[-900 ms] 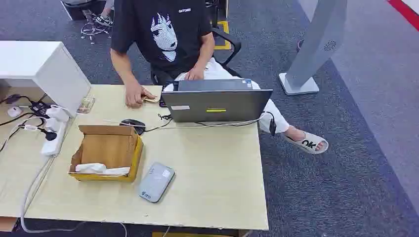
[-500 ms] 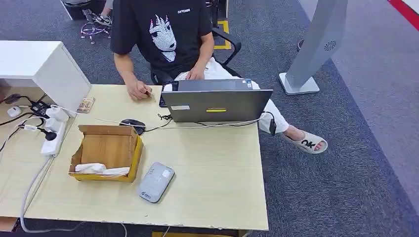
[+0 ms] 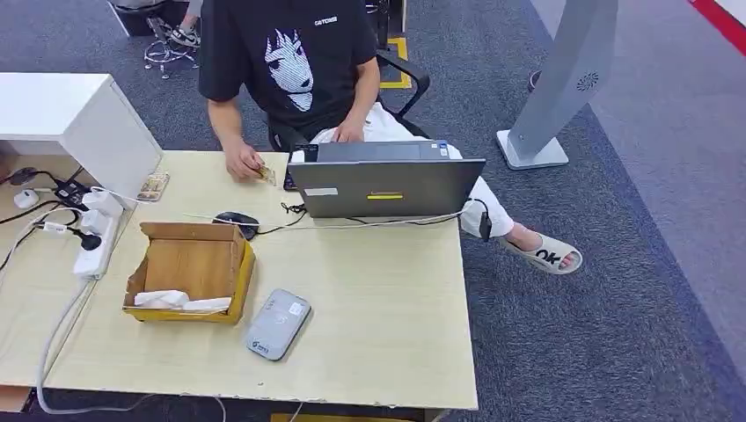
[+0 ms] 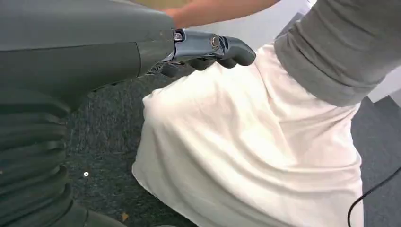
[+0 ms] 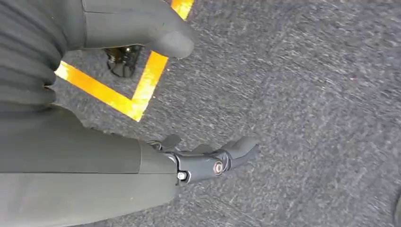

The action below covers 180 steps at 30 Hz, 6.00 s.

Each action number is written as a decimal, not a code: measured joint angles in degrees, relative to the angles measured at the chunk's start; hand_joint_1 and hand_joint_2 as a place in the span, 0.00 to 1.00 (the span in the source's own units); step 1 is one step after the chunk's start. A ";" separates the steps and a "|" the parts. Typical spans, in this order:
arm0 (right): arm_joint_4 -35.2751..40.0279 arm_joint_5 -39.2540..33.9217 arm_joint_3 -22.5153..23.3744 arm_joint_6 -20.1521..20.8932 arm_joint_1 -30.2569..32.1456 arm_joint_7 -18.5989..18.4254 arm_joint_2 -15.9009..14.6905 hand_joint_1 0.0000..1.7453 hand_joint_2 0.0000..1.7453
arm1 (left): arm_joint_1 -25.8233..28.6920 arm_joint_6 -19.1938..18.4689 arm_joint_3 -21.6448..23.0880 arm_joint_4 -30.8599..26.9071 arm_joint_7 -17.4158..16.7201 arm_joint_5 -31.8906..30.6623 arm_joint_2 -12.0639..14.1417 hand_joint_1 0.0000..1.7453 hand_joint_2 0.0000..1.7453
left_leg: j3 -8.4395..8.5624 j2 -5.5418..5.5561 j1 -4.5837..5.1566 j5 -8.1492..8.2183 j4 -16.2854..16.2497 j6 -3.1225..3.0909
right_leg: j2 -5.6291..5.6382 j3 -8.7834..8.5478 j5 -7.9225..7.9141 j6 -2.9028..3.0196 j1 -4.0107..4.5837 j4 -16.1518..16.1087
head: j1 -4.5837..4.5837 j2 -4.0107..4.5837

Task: Pass the card to the sensor for recognition and then transmit it.

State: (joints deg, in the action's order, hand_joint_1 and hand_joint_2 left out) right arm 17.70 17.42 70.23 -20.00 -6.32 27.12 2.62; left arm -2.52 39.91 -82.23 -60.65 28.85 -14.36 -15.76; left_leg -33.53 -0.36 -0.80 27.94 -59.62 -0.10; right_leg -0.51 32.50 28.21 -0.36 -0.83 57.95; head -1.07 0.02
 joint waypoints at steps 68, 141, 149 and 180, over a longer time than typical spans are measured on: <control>-1.70 2.23 0.33 -1.27 -0.44 -10.15 2.54 0.00 1.00 | -6.20 -16.35 53.03 -44.63 -17.78 -31.82 19.91 0.00 1.00 | 0.06 0.32 -0.12 -0.44 -0.01 0.19 | -0.39 0.15 -0.30 0.12 0.09 0.02 | 0.04 0.00; -2.01 1.79 -1.14 1.83 1.04 -15.08 1.44 0.00 1.00 | -22.02 -8.13 83.32 -14.84 -22.79 -45.66 18.21 1.00 1.00 | -0.26 -0.23 -0.05 -0.55 -0.03 0.11 | 0.18 0.41 -0.58 0.07 0.05 0.00 | 0.07 0.00; -2.01 1.46 -0.98 1.57 1.07 -15.15 1.46 0.00 1.00 | -21.14 -17.90 85.58 -14.86 -24.09 -52.19 17.79 1.00 1.00 | -0.23 -0.18 0.00 -0.53 -0.03 0.09 | 0.13 0.38 -0.57 0.06 0.02 -0.02 | 0.04 0.00; -1.05 1.20 0.92 1.68 1.75 -15.17 2.91 0.00 1.00 | -11.86 -27.23 105.20 -15.36 -31.97 -57.57 18.21 1.00 1.00 | -0.36 -0.09 0.06 -0.47 -0.02 0.01 | 0.08 0.43 -0.49 -0.05 -0.05 0.00 | 0.15 0.00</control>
State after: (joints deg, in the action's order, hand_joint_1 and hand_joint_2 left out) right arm 16.66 18.62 71.14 -18.32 -4.57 11.96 5.53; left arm -14.37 12.68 22.97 -76.02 -3.13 -71.93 2.45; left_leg -33.90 -0.45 -0.75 27.46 -59.64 -0.08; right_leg -0.42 32.93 27.72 -0.41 -0.88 57.94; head -0.92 0.02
